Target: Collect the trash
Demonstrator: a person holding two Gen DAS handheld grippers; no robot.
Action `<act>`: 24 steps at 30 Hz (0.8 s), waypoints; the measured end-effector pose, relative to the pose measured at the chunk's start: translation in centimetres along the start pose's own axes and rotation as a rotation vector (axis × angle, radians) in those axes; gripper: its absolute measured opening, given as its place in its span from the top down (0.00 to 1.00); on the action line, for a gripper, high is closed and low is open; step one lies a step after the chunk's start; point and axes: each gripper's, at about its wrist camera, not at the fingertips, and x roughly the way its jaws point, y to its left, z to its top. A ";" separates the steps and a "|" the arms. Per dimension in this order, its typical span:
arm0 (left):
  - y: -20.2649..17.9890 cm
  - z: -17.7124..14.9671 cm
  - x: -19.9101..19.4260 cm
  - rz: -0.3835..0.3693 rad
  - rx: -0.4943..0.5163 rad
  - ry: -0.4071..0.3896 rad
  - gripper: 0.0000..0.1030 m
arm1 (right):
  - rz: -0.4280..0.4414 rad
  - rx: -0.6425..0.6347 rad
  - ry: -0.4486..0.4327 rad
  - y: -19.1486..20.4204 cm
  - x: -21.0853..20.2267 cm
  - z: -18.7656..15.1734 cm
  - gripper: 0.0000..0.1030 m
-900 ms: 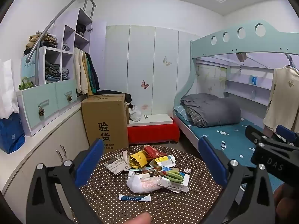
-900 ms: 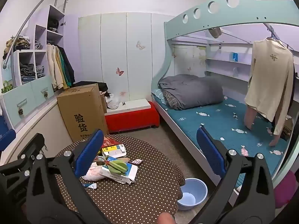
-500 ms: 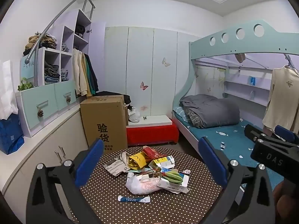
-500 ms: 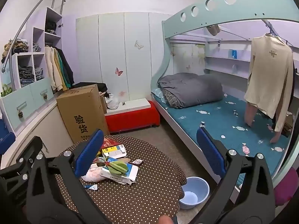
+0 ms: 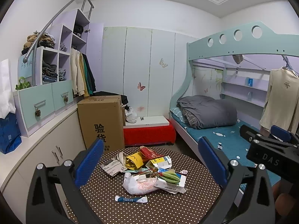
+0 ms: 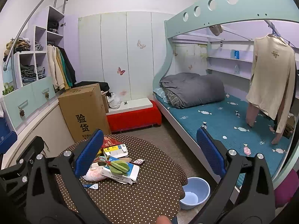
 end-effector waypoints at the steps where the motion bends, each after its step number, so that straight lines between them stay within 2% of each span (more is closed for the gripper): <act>1: 0.0 0.0 0.0 0.000 0.000 0.001 0.04 | 0.000 -0.003 -0.003 0.1 -0.1 0.0 0.06; 24: 1.2 -0.8 1.0 0.013 -0.018 0.026 0.04 | 0.016 -0.020 0.008 1.1 0.8 -0.2 0.06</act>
